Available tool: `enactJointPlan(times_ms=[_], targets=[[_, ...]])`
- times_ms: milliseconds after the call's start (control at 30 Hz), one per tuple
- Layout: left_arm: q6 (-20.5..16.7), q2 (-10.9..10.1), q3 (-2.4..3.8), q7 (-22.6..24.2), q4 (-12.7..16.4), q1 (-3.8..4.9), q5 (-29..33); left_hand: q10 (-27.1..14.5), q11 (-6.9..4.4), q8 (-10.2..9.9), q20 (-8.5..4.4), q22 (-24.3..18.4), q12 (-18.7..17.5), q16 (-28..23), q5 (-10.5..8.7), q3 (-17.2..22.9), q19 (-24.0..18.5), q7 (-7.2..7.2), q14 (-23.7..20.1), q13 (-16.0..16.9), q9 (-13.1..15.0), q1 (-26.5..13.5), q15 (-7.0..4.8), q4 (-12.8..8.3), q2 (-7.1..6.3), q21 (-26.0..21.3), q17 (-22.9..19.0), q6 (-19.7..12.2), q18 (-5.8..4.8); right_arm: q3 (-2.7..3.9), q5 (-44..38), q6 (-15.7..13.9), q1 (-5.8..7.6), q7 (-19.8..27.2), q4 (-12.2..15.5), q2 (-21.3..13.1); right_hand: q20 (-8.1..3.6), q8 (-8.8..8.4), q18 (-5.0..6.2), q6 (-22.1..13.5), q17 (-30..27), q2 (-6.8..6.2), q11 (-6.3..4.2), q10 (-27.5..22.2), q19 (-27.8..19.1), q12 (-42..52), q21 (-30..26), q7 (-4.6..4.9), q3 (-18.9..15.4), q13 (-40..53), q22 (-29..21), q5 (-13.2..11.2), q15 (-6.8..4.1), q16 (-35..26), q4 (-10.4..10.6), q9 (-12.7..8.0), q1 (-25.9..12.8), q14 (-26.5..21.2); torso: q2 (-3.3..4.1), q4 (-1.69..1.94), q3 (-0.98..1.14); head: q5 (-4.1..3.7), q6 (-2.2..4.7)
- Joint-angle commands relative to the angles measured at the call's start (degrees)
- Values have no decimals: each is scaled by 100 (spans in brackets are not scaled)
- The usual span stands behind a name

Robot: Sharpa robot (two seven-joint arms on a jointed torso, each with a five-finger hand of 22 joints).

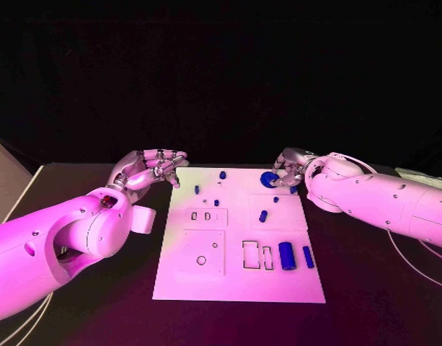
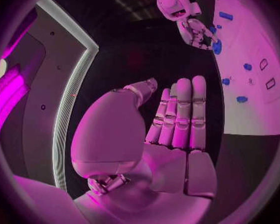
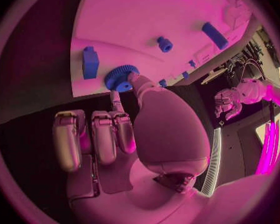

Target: Assemble the parts on the task board

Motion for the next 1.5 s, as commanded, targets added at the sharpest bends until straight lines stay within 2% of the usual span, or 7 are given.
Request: enactJointPlan(times_ms=[33, 300, 400, 500, 967, 1233, 1500], targets=[[100, 16, 4, 27, 5, 1, -19, 13, -18, 17, 12, 10, -35, 26, -4, 32, -46, -2, -34, 5, 7, 0, -3, 7, 32, 39, 5, -20, 33, -7, -2, 184, -12, 59, -18, 23, 37, 24, -93, 59, 1238, 23, 22, 608, 445, 12, 27, -2, 19, 1508, 1208, 40, 27, 28, 31, -1, 38, 550, 0, 0, -2, -4, -6], [105, 16, 4, 21, 3, 1, -19, 13, -18, 17, 12, 10, -35, 26, -4, 32, -46, -2, -34, 5, 7, 0, -3, 7, 32, 39, 5, -20, 33, -10, 17, 206, -12, 78, -26, 42, 18, 65, -96, 192, 1233, 61, -2, 608, 449, 12, 39, -31, 136, 1508, 1225, 117, -2, 26, 49, 3, 90, 548, 0, -3, -2, -4, -17], [106, 14, 4, 19, 3, 1, -19, 13, -18, 17, 12, 10, -35, 26, -4, 32, -46, -2, -34, 5, 7, 0, -3, 7, 32, 39, 5, -20, 33, -12, 14, 134, -12, 94, -2, 39, -26, 99, -97, 331, 1236, 134, -46, 608, 450, 12, 44, -79, 407, 1508, 1233, -47, -54, 27, 16, -2, 213, 549, 0, -3, 1, -4, -19], [107, 13, 4, 16, 0, 1, -19, 13, -18, 17, 12, 10, -35, 26, -4, 32, -46, -2, -34, 5, 7, 0, -3, 7, 32, 39, 5, -20, 33, -13, -32, -14, -12, 108, 31, 36, -63, 138, -103, 450, 1241, 198, -78, 608, 461, 12, 63, -116, 629, 1508, 1257, 37, -99, 27, -3, 2, 255, 550, -1, 1, 0, -2, -16], [118, 2, 4, 9, -11, -2, -19, 13, -18, 17, 12, 10, -35, 26, -4, 32, -46, -2, -34, 5, 7, 0, -3, 7, 32, 39, 5, -20, 33, -11, -675, -989, -8, -5, 665, -105, -121, 169, -148, 566, 1273, 104, -130, 608, 548, 12, 203, -166, 969, 1508, 1429, 118, -146, 34, -45, 2, 108, 558, -6, -5, -5, 32, 1], [123, -4, 4, 2, -11, -3, -19, 8, -17, 20, 14, 27, -36, 38, -4, 42, -67, -2, -40, 8, 12, -2, -2, 0, 39, 67, 2, -26, 33, -9, -1090, -1120, 18, -186, 1137, -47, -124, 169, -168, 576, 1289, 40, -131, 608, 586, 12, 265, -169, 1008, 1508, 1502, 45, -149, 38, -48, 1, 35, 562, -1, 0, -7, 37, 22], [132, 6, 4, -6, -16, -4, -19, 8, -17, 20, 14, 27, -36, 38, -4, 42, -67, -2, -40, 8, 12, -2, -2, 0, 39, 67, 2, -26, 33, -50, -1344, -1052, 14, -352, 1059, 322, -125, 164, -170, 573, 1285, 16, -130, 608, 590, 12, 271, -168, 1023, 1508, 1509, 10, -150, 37, -46, -2, 1, 561, 9, 9, -12, 66, 17]])
